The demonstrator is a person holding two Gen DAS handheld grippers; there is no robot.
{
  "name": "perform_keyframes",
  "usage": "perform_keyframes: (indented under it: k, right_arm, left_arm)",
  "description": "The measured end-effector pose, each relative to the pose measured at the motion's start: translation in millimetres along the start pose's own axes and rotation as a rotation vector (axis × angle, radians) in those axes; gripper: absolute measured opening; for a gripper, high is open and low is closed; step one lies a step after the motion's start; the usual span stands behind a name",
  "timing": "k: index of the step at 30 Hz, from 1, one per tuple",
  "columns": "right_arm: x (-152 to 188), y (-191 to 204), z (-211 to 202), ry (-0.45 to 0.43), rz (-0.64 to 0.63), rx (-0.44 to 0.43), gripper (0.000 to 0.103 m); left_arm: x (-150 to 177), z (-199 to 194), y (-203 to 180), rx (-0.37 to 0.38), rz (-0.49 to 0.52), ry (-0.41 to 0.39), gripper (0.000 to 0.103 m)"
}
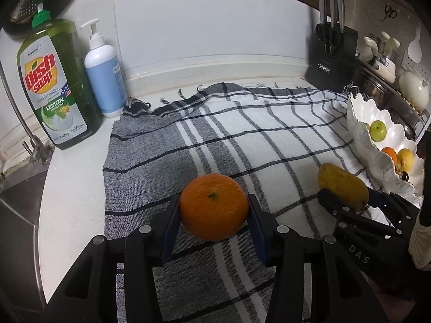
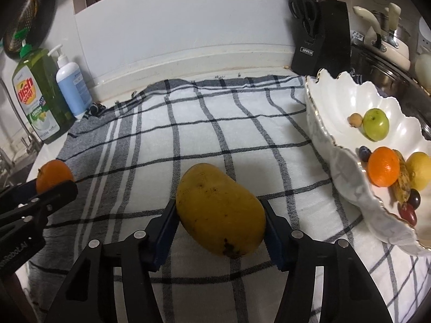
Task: Organize fruits
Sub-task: 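Close the right tool on the yellow mango and lift it, then carry the mango and orange over the white bowl and open both tools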
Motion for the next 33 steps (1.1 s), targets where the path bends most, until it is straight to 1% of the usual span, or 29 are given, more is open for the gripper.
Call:
perform_keyframes:
  k: [7, 21, 28, 33]
  right_arm:
    - [-4.0, -7.8, -23.0, -0.039, 0.000, 0.013, 0.059]
    - [-9.3, -45.4, -70.2, -0.109, 0.064, 0.033, 0.059]
    - [-10.7, -72.5, -92.1, -0.143, 0.097, 0.054, 0.059]
    - [-12.4, -100.6, -104.6, -0.162, 0.138, 0.077, 0.059]
  left_arm:
    - [-1.2, -9.1, -11.7, 0.006, 0.017, -0.009, 0.047]
    - [-9.8, -38.4, -52.6, 0.034, 0.071, -0.053, 0.047]
    - [-17.7, -50.2, -82.6, 0.058, 0.108, -0.072, 0.047]
    - [-24.6, -50.5, -112.7, 0.102, 0.143, -0.068, 0.047]
Point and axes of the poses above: each gripper's, at about its wrist camera, not at the fingertips, and z roughly the way its jaws point, y to its left, x to its underside, the point moved 3 cm from there along z, roughly the way its jaws point, and after that the axes turned 11 degrees about x, right-handed, at the moved point
